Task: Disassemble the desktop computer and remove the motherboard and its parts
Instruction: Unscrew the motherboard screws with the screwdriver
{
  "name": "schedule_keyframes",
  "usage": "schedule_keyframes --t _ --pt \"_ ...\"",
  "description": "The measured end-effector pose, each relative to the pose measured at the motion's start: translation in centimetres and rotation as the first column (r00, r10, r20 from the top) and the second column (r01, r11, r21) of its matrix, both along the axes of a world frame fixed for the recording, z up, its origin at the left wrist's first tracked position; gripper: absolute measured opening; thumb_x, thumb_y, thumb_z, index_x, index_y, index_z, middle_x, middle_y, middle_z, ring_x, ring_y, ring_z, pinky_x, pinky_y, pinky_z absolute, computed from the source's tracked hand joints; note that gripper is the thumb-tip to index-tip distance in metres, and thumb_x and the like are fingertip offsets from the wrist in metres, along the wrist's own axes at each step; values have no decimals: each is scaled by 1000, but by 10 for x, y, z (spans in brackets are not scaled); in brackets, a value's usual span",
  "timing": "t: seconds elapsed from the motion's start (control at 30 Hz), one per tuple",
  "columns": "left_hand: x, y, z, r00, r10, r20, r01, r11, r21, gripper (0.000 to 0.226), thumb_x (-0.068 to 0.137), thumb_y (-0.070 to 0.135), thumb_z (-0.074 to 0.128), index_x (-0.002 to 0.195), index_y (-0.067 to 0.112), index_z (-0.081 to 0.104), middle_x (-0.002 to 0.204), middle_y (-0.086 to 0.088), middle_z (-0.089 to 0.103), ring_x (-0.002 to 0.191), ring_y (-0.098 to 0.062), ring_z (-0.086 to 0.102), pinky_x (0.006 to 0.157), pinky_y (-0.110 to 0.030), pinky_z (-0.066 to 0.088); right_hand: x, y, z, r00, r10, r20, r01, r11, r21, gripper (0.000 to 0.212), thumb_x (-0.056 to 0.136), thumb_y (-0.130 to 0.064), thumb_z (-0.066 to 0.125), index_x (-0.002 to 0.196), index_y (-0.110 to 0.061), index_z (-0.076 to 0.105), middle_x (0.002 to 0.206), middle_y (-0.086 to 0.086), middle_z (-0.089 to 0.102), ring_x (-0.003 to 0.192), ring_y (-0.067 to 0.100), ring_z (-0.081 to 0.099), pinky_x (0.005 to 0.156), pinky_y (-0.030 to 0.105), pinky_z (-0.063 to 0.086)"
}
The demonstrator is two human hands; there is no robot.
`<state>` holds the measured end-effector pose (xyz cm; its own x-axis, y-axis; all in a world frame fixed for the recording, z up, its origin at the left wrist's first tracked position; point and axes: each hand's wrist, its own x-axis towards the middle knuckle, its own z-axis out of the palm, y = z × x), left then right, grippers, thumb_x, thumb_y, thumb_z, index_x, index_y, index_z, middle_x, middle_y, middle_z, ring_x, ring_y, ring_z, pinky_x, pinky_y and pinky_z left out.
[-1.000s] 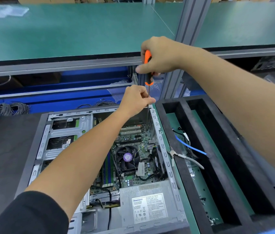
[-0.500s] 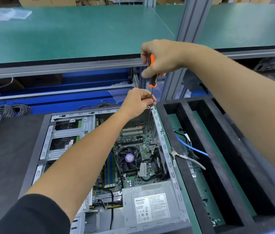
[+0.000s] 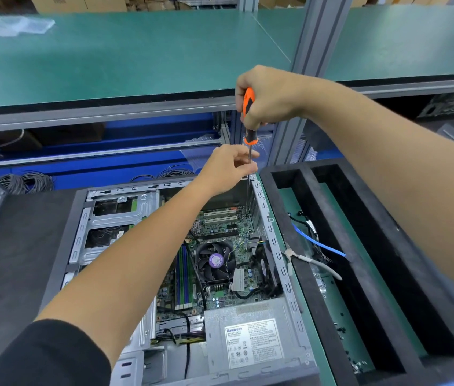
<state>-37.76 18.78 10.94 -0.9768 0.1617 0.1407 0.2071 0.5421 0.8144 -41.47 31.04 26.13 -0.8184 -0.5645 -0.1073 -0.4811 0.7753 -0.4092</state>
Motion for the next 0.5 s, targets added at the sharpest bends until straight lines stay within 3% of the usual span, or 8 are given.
schedule_keyframes --t 0.03,0.1,0.2,0.33,0.4,0.5 --pt "1 0 0 999 -29 24 28 999 24 17 88 14 68 104 10 72 89 -2 73 84 -8 68 80 -19 52 -1 1 1 1000 1 17 -1 1000 -8 20 71 -7 69 81 -18 55 78 9 65 58 21 59 48 26 46" --pt "3 1 0 1000 -12 17 11 1000 23 10 87 10 69 95 7 74 87 -4 74 83 -11 69 82 -22 54 -1 1 2 1000 -5 19 5 1000 -10 18 79 -26 70 83 -19 53 77 7 66 56 19 64 48 25 48" --pt "1 4 3 998 62 -27 -62 998 -21 11 83 11 72 74 6 73 77 -2 73 71 -9 67 72 -25 54 1 0 -1 995 -27 -95 34 997 69 40 87 -52 59 86 -13 48 65 4 65 52 18 69 50 28 47" --pt "-2 8 4 994 102 -38 -105 990 -89 25 79 19 77 61 7 64 57 10 58 49 4 50 50 -6 35 5 -1 -4 985 -44 -167 53 997 51 44 79 -34 74 103 -5 53 80 7 66 64 23 68 59 36 54" --pt "-4 8 3 992 118 -48 -123 988 -97 29 78 23 78 61 6 61 54 7 54 46 0 45 49 -11 35 8 0 -3 983 -36 -181 39 999 14 46 73 -30 81 104 -13 51 86 0 58 65 17 62 59 31 50" --pt "-5 4 1 988 140 -64 -145 986 -88 35 76 25 80 61 3 57 55 1 52 50 -6 42 53 -21 37 9 2 -4 983 -14 -181 19 999 25 45 74 -30 80 104 -14 51 93 3 58 78 24 60 64 30 46"
